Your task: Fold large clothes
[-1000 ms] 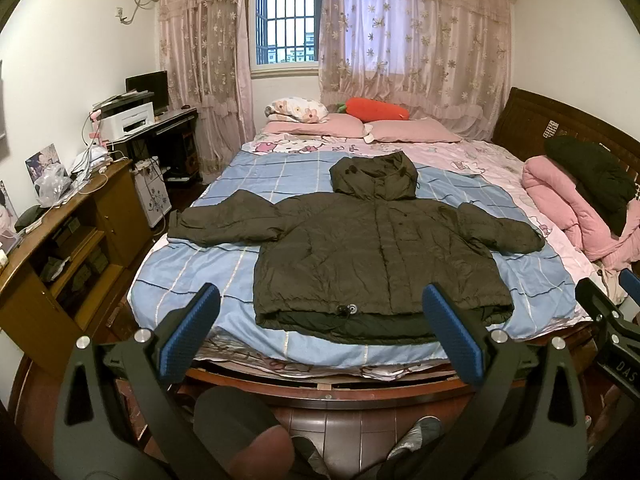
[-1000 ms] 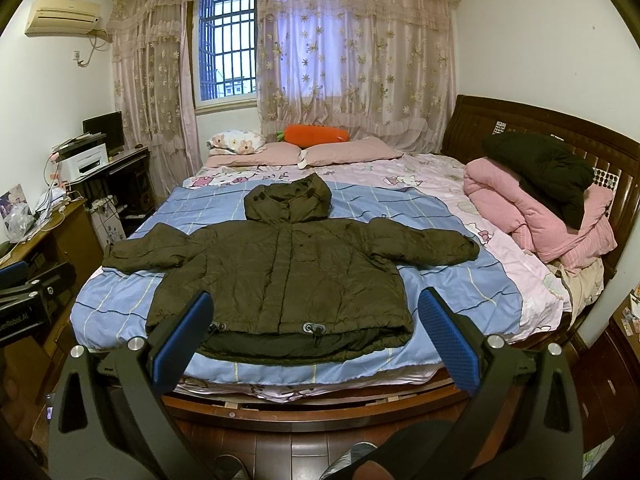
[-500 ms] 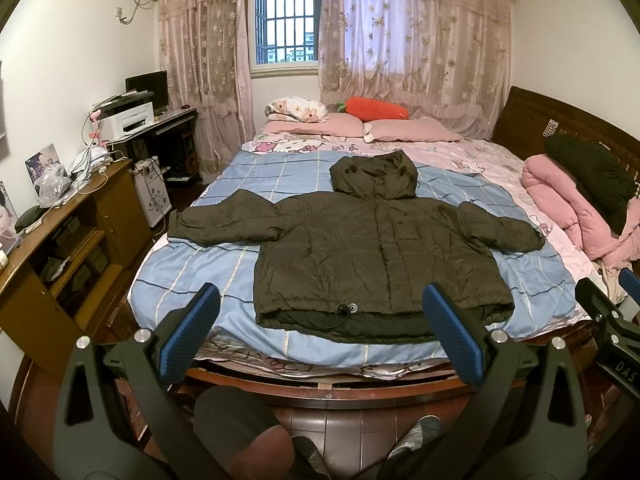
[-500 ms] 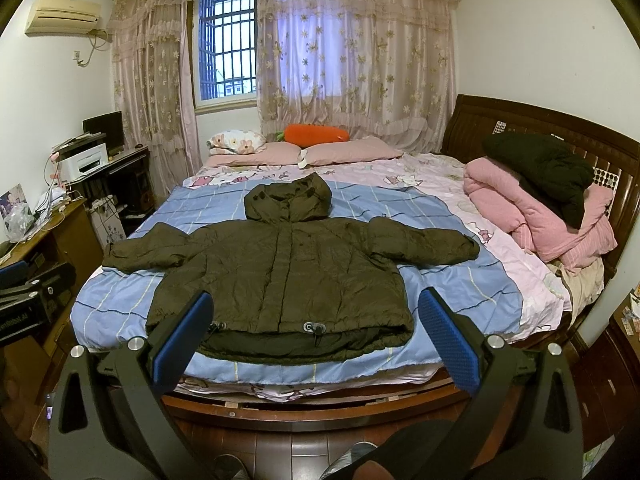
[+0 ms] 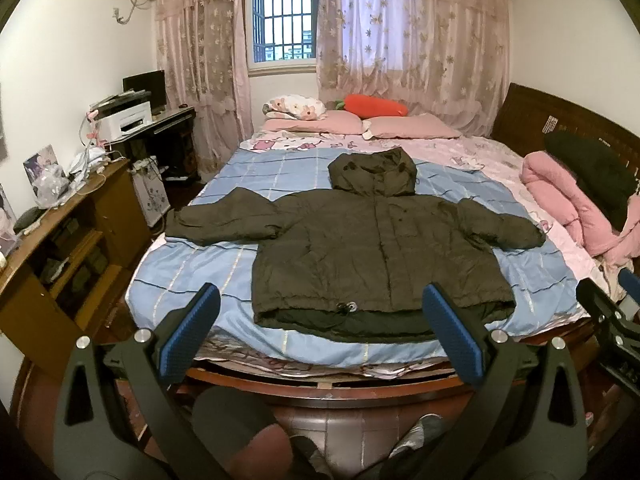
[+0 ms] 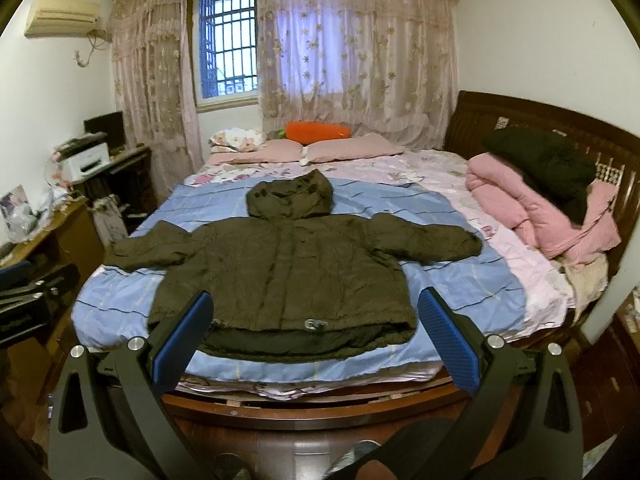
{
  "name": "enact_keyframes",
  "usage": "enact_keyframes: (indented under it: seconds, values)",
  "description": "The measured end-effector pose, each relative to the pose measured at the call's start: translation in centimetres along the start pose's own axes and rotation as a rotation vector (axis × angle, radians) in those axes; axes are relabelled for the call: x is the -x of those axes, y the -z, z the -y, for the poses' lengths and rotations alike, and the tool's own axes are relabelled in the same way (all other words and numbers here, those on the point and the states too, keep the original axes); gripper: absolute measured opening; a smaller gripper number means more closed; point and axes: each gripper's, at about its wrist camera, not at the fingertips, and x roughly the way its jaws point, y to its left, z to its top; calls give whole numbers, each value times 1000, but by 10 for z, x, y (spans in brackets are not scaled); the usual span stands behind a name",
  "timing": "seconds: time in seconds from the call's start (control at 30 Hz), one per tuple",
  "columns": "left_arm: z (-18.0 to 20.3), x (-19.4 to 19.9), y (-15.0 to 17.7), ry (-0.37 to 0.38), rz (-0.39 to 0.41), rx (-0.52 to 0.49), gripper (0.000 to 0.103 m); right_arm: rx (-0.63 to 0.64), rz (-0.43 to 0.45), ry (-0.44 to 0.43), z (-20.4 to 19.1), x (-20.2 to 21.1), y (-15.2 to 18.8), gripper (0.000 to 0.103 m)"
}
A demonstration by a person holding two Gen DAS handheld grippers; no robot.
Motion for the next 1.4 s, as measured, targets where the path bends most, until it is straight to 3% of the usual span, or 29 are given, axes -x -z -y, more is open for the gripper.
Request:
enact_keyframes:
  seconds: [0.13,0.3,0.37,0.43,0.53,0.63,0.7,0.8,0.97,1.23,1.4]
  values:
    - [-17,7,-3,13,25,38,101,-32,7,-29,4,-4,6,102]
    - [3,13,-8,-58,155,-53,101,-55,57,-33,13,0,-6,102]
    - [6,18,-13,-28,224,-53,101,-92,105,-60,20,4,-16,102]
    - [5,12,-17,10,205,-44,101,-141,122,-90,29,5,-22,102]
    - [5,-8,-26,-52,148,-81,101,-266,83,-89,53,-10,-26,102]
    - [-6,-36,-35,-25,112,3,101,-289,66,-78,69,-33,-27,102]
    - [-14,-54,-38,-63,115,22,101,-312,46,-57,80,-51,-27,102]
    - [-19,-89,-43,-60,79,22,101,-380,-21,-74,99,-83,-27,102]
    - [-11,-146,-55,-74,55,-27,101,-474,-24,-63,142,-129,-33,102]
    - [-17,-240,-92,-82,59,-16,101,-768,-41,-46,249,-223,-20,102]
    - [-14,-293,-119,-66,87,21,101,-928,-32,-94,304,-270,-9,102]
